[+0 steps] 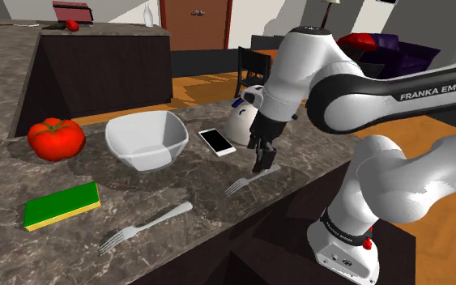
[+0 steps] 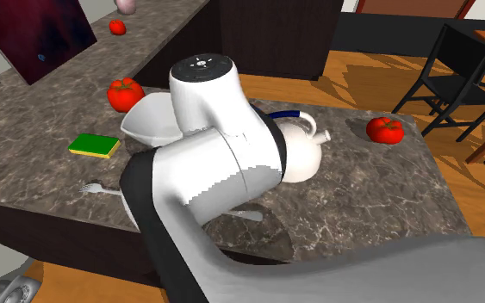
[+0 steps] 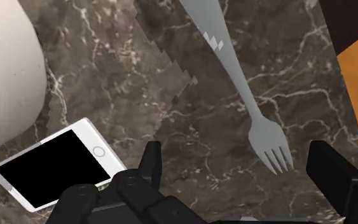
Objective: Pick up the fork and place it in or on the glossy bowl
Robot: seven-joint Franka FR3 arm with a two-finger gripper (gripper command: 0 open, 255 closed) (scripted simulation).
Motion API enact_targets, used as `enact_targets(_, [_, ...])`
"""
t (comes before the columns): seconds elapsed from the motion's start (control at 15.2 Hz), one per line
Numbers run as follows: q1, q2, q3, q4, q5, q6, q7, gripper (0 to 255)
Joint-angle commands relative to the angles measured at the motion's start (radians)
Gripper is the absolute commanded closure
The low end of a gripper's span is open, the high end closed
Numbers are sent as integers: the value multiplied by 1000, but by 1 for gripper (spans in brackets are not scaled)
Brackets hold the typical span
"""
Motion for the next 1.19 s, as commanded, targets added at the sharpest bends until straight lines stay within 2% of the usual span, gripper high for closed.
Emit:
enact_targets(0.0, [55,-9,24,-52,20,52,-18,0])
enact_targets(0.07, [81,-9,34,-76,29,79,-28,0])
enact_targets(0.13, [84,-8,35,-79,30,82,-29,0])
enact_targets(0.59, [81,88,44,-137,34,237,-29,0])
enact_targets(1.12, [81,88,44,-137,34,237,-28,0])
